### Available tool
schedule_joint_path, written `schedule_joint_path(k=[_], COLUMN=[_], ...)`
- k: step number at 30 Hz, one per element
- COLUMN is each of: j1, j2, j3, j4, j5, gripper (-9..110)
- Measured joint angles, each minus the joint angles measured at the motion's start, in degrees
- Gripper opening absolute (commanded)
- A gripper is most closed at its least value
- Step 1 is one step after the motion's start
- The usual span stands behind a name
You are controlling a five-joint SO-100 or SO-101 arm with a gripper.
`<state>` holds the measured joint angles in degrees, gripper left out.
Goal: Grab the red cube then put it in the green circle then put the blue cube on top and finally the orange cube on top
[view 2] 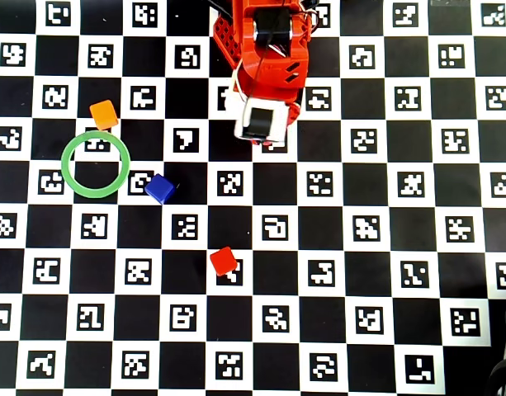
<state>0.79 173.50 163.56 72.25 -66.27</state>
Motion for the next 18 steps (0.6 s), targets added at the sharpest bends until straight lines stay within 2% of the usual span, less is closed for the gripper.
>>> schedule_joint_path(k=[5, 10, 12, 15, 18], j1=[-0.1, -0.1, -0.1, 0.6, 1.1], j2=[-21.1, -41.2, -48.3, -57.4, -64.8], j3=[-22.1, -44.6, -52.6, -63.2, -72.3], j4=[2.4, 10.3, 13.3, 17.1, 21.1], j5=[11.0, 23.4, 28.6, 34.6, 40.6], gripper=[-6, -3, 0, 12, 19])
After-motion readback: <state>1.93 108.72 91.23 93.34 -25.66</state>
